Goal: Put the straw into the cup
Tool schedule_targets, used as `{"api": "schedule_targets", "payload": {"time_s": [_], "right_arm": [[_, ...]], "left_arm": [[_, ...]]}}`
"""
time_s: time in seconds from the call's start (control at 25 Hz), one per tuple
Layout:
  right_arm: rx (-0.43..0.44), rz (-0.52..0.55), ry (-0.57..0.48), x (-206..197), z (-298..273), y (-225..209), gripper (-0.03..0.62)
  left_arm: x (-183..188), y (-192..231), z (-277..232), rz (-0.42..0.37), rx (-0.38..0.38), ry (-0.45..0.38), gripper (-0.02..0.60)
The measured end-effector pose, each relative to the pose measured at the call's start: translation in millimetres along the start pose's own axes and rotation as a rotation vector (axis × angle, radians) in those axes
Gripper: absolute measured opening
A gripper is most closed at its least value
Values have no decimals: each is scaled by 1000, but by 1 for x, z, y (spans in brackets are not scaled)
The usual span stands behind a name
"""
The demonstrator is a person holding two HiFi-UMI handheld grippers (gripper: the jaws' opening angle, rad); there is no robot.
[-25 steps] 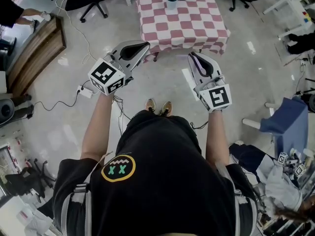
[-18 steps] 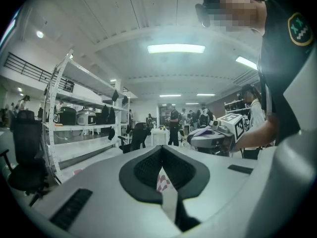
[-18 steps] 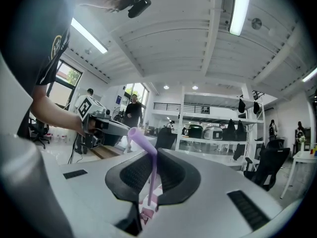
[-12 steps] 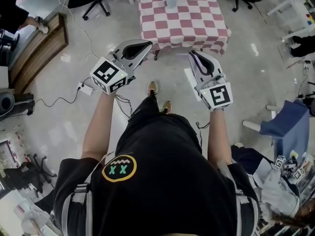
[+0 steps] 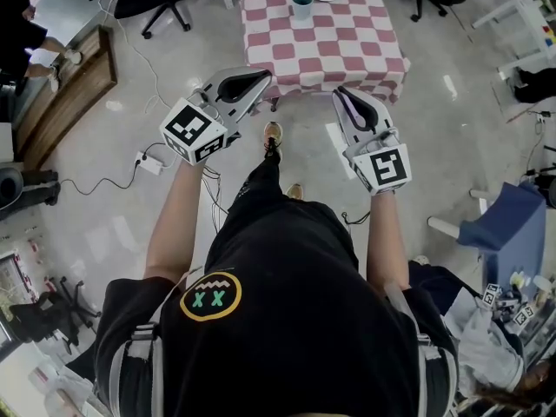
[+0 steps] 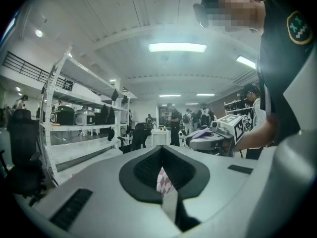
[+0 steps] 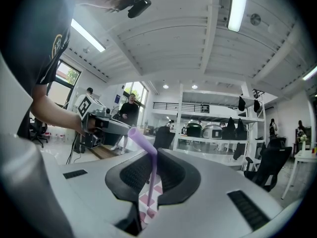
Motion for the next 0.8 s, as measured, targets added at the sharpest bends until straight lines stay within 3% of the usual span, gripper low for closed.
{"api": "schedule_targets", "payload": {"time_s": [0.8], "right_arm": [[-32,3,58,27,-157,-118,52]], "left_arm": [[6,181,-97,44,-49,-14,17]]}}
Point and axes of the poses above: the fingertips, and each gripper's own axes: z backward along the fingers, y to its left, x out of its top, the point moved 10 cm from there along z, backward along the fingers, and after that the axes turned 14 degrees about y, right-handed, at the moved point
